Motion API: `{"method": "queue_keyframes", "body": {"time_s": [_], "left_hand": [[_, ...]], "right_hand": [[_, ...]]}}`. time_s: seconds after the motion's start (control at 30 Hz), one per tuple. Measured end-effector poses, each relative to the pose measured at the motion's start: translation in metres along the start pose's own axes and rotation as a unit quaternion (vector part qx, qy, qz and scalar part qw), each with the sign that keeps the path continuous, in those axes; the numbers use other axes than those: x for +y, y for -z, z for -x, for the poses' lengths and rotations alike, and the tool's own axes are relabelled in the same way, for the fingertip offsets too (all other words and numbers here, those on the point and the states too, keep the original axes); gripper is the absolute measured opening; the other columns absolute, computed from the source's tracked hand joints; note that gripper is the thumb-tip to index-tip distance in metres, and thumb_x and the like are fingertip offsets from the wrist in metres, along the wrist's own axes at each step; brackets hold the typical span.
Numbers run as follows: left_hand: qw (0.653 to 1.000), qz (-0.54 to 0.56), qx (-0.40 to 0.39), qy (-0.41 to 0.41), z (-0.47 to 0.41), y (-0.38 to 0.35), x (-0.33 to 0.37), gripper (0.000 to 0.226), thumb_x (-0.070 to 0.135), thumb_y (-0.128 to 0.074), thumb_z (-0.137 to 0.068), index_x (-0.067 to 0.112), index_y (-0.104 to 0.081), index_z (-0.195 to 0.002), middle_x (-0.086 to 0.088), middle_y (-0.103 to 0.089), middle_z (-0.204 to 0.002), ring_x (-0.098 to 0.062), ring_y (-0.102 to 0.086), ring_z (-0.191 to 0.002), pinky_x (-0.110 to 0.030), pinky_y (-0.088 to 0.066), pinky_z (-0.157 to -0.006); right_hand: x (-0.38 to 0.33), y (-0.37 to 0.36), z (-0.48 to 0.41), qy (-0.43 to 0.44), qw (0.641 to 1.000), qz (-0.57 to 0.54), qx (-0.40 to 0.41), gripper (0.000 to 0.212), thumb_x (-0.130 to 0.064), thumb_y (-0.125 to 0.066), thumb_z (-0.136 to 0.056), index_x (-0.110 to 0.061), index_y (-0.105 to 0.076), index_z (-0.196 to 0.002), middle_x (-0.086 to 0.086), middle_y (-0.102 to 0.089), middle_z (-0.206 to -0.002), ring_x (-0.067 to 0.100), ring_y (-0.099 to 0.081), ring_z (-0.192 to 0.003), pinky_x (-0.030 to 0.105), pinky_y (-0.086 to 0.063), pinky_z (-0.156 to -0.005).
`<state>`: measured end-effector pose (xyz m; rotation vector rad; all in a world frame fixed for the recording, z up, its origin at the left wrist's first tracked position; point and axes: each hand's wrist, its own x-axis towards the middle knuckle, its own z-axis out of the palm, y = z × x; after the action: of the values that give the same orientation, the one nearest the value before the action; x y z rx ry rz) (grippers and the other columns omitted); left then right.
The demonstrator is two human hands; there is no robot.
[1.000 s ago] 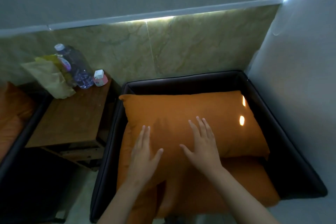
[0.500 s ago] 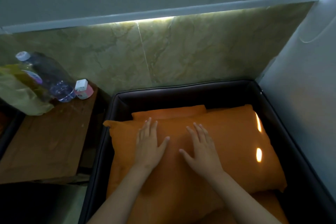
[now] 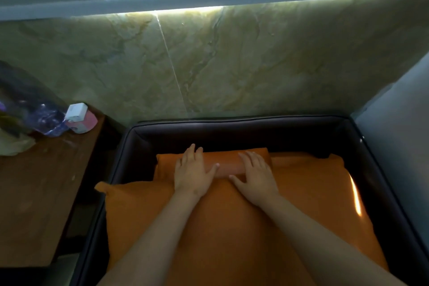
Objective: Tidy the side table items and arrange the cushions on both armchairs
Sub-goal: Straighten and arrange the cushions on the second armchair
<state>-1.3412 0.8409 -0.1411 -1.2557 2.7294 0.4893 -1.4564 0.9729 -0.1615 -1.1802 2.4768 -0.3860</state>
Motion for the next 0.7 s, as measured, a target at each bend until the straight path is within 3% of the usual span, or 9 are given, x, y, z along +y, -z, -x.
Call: {"method": "queue_keyframes", "body": {"time_s": [0.33, 0.47, 0.6, 0.7], "left_hand": [[0.996, -0.045, -0.081, -0.009, -0.089, -0.087, -0.015, 0.080, 0.061, -0.044, -0.089, 0.017, -0.018, -0.150, -0.004, -0.017, -0.158, -0.020, -0.015, -0.145, -0.037, -0.018, -0.117], [0.992, 0.038, -0.124, -0.011, -0.109, -0.118, -0.024, 0.083, 0.064, -0.045, -0.087, 0.019, -0.017, -0.150, -0.002, -0.019, -0.157, -0.020, -0.019, -0.143, -0.037, -0.018, -0.115], [0.980, 0.008, -0.193, -0.039, -0.121, -0.142, -0.032, 0.104, 0.077, -0.052, -0.072, 0.023, -0.011, -0.151, 0.000, -0.012, -0.159, -0.017, -0.006, -0.146, -0.038, -0.001, -0.117], [0.971, -0.053, -0.218, -0.081, -0.131, -0.148, -0.031, 0.117, 0.078, -0.063, -0.061, 0.028, -0.007, -0.150, 0.002, -0.009, -0.159, -0.017, -0.003, -0.146, -0.041, 0.002, -0.117]], "right_hand": [[0.076, -0.056, -0.099, -0.080, 0.995, 0.017, -0.051, 0.093, -0.065, -0.061, -0.077, -0.026, -0.017, -0.149, 0.002, -0.021, -0.155, 0.021, -0.014, -0.144, 0.040, -0.018, -0.115], [0.100, -0.079, -0.120, -0.158, 0.984, -0.007, -0.077, 0.104, -0.071, -0.062, -0.071, -0.021, -0.013, -0.149, 0.009, -0.020, -0.154, 0.027, -0.017, -0.142, 0.043, -0.021, -0.114], [0.104, -0.102, -0.129, -0.122, 0.985, 0.026, -0.118, 0.110, -0.076, -0.061, -0.066, -0.027, -0.010, -0.149, 0.005, -0.017, -0.155, 0.025, -0.015, -0.143, 0.045, -0.018, -0.115], [0.108, -0.108, -0.138, -0.096, 0.981, 0.026, -0.169, 0.111, -0.079, -0.060, -0.063, -0.032, -0.008, -0.150, -0.001, -0.005, -0.158, 0.024, -0.002, -0.146, 0.050, -0.011, -0.116]]}}
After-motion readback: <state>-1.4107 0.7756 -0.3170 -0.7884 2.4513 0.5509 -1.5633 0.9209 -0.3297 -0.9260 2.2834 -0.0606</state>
